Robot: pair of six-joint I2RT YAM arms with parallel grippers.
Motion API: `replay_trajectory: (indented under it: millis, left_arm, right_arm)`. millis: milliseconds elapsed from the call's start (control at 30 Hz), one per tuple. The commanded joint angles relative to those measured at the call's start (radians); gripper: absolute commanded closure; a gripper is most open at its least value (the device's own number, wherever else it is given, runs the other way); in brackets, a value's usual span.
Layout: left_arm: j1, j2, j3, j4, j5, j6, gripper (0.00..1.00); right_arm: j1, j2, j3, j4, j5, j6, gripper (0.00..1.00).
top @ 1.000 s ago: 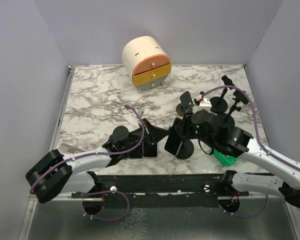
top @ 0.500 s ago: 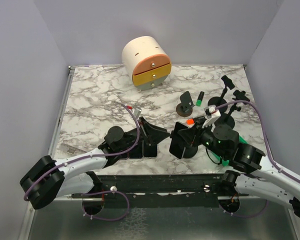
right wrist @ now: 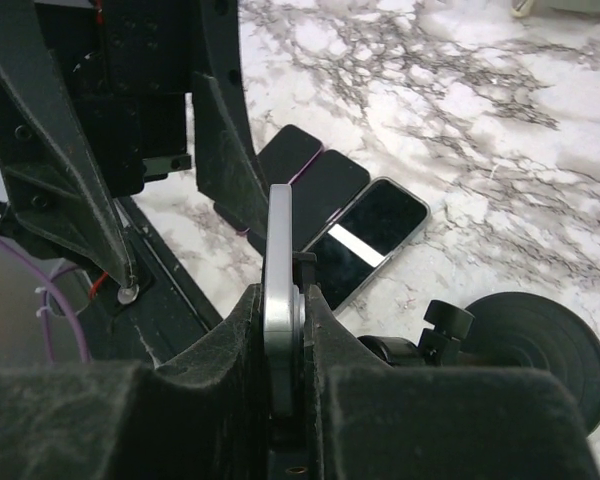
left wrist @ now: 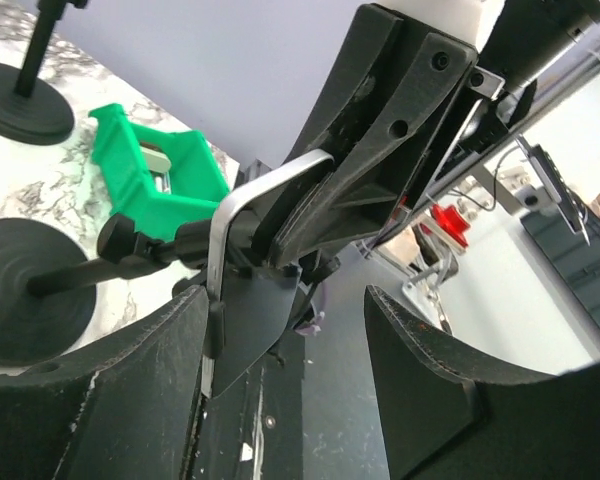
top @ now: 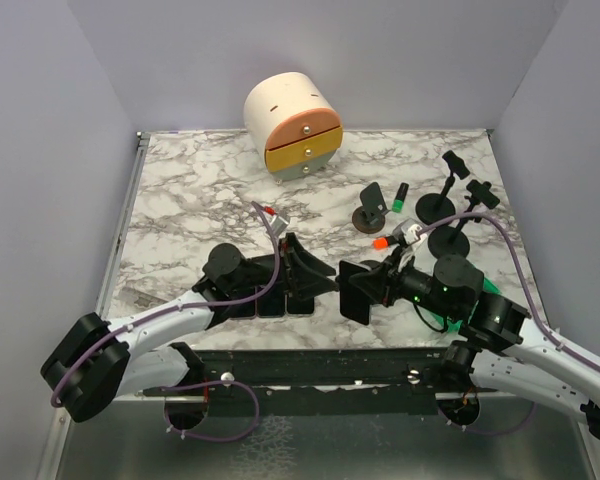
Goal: Remove the phone from the phone stand
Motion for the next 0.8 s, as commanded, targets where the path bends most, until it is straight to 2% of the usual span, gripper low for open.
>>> replay_trajectory:
  millis: [0,367,467,600,767]
  left_arm:
    - [0.002,0.028,0.052,0.028,0.141,0.000,0.35]
    - [0.002,0.082,0.085,0.028,0.235,0.023,0.35]
    - [0.000,0.092,0.103,0.043,0.247,0.026,0.39]
    - [0.000,0.095,0.109,0.070,0.235,0.023,0.54]
    - [0.000,0.108,0.099,0.138,0.234,-0.010,0.80]
  right_arm:
    - [-0.004,-0.023,0.014,0.204,-0.088,-0.067,1.00]
    - [-0.004,-0.013,0.026,0.256,-0.194,-0.054,1.00]
    - [-0.004,-0.002,0.031,0.257,-0.216,-0.058,1.00]
    - [-0.004,0.005,0.028,0.252,-0.223,-0.072,1.00]
    - [-0.005,0.004,0.034,0.225,-0.216,-0.090,1.00]
